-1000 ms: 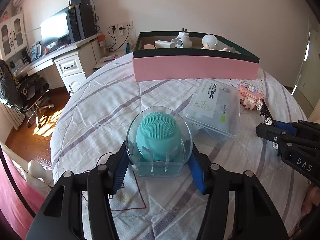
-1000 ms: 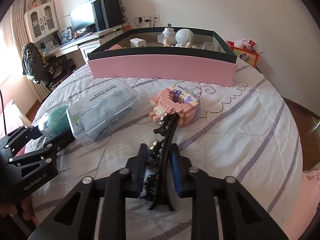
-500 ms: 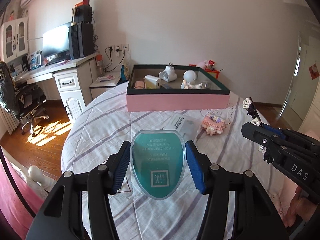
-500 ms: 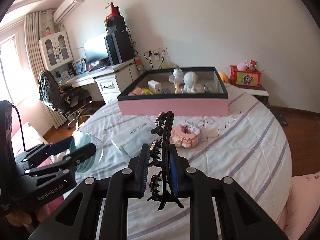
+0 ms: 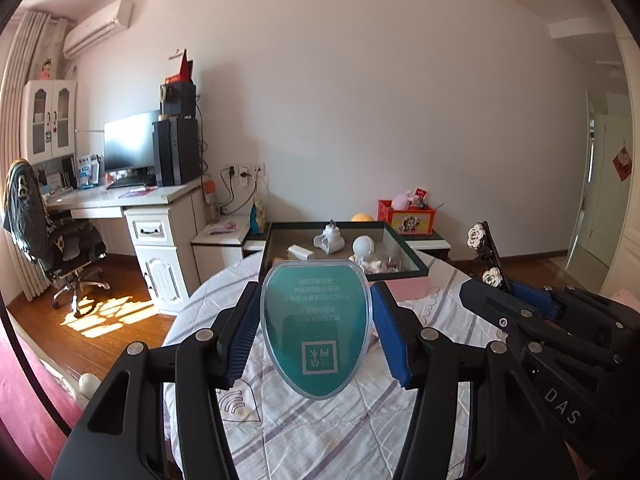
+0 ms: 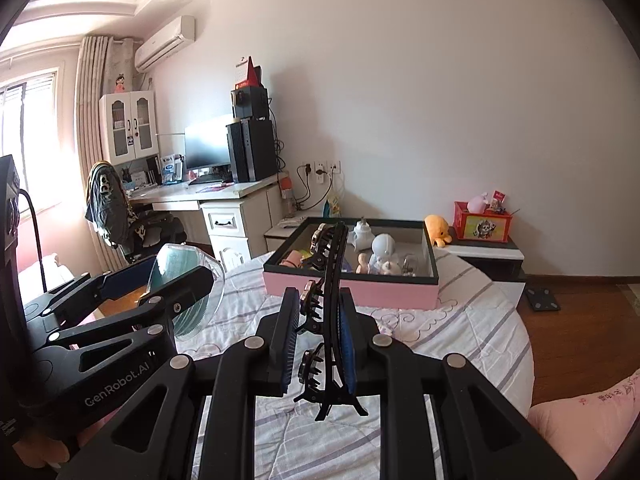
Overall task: Organize rigid objects
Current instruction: 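Carry the teal brush case and black hair clip over the pink box and release them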
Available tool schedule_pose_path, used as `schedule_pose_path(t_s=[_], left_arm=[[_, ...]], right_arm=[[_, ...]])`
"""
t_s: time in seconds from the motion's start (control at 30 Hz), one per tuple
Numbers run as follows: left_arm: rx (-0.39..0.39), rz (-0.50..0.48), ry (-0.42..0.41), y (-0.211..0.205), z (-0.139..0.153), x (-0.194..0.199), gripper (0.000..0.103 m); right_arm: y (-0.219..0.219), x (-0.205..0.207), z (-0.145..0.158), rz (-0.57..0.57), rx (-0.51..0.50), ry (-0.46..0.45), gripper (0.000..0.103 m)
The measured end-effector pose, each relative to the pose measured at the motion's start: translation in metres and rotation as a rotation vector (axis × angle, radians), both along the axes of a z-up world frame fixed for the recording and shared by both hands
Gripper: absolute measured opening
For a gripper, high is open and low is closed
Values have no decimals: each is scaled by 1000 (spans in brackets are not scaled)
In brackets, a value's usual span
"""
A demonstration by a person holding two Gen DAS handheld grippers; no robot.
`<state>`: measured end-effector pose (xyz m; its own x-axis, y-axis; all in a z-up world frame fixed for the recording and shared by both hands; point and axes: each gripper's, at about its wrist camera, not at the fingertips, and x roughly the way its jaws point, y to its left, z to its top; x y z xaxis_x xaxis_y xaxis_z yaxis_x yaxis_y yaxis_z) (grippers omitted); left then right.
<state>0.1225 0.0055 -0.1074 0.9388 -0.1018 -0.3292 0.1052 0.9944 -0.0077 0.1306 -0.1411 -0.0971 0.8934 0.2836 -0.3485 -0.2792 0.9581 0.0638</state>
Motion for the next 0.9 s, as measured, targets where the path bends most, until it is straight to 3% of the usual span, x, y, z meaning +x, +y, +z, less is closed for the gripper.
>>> schedule_pose_path(t_s=[0.23, 0.53, 0.77, 0.9], left_arm=[[14, 25, -68, -4, 19, -12, 56], [19, 35, -81, -6, 21, -15, 56], [41, 36, -68, -9, 17, -1, 56], [55, 24, -59, -16, 19, 26, 56]], right_arm=[[4, -14, 20, -11, 0, -73, 19], [6, -12, 25, -5, -4, -83, 19], [5, 1, 22, -3, -2, -66, 19], [4, 20, 24, -7, -8, -60, 19]])
